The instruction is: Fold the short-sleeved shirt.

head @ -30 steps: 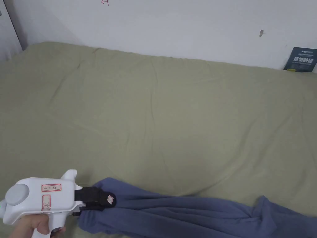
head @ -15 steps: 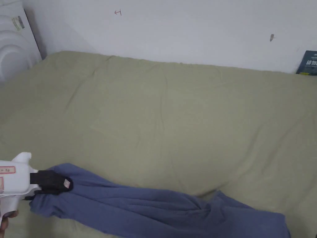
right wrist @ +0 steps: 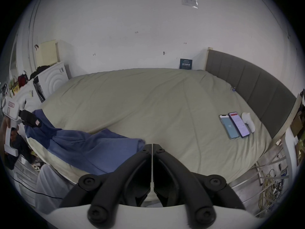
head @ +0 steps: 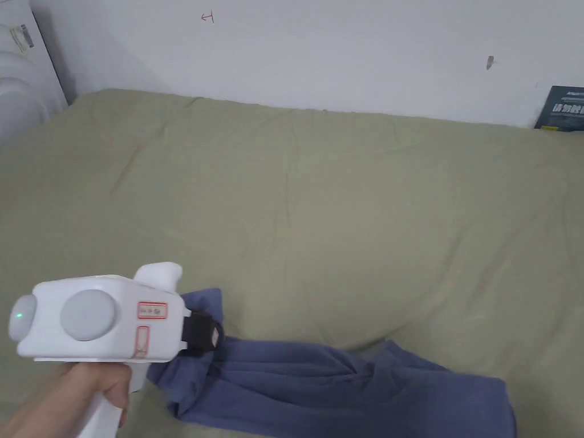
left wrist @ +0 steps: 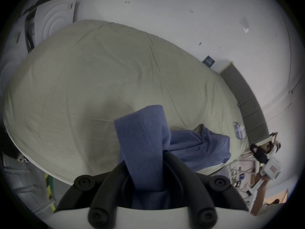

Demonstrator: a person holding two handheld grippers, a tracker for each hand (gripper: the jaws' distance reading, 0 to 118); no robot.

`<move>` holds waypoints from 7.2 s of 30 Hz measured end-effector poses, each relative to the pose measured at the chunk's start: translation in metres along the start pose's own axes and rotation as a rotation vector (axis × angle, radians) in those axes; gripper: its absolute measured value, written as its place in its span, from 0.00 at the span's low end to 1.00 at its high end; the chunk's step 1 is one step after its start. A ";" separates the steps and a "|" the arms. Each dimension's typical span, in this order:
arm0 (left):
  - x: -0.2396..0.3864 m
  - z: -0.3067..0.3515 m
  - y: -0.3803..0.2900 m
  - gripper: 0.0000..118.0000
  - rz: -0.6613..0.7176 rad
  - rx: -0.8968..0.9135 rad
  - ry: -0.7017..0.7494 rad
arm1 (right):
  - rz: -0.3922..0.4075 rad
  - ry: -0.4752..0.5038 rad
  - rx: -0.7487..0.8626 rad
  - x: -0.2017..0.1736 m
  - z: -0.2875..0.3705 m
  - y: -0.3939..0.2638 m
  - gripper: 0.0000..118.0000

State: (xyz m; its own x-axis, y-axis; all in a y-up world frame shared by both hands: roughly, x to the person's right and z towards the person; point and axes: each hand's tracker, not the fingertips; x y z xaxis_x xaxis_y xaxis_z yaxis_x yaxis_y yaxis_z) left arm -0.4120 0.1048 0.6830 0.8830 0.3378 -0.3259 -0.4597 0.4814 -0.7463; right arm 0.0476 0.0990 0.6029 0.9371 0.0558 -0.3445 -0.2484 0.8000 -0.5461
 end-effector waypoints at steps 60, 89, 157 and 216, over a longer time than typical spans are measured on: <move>-0.087 -0.056 -0.022 1.00 0.183 -0.140 -0.373 | -0.045 0.177 -0.104 -0.036 -0.011 -0.017 0.03; -0.144 -0.007 -0.028 0.11 0.350 -0.009 -0.252 | -0.072 0.169 -0.053 -0.019 0.001 -0.010 0.03; -0.012 -0.012 -0.029 0.00 0.100 0.026 -0.261 | -0.156 0.822 -0.255 -0.114 -0.091 0.021 0.03; -0.417 0.004 0.137 0.35 0.351 -0.141 -0.204 | -0.501 0.895 -0.391 -0.067 -0.172 0.018 0.03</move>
State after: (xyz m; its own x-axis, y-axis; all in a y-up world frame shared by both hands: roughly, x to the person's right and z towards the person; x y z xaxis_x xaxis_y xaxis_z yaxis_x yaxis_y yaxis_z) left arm -0.8433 0.0331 0.7192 0.6323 0.6210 -0.4632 -0.6987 0.1987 -0.6873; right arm -0.0623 0.0066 0.4850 0.4761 -0.8029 -0.3587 -0.0978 0.3571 -0.9289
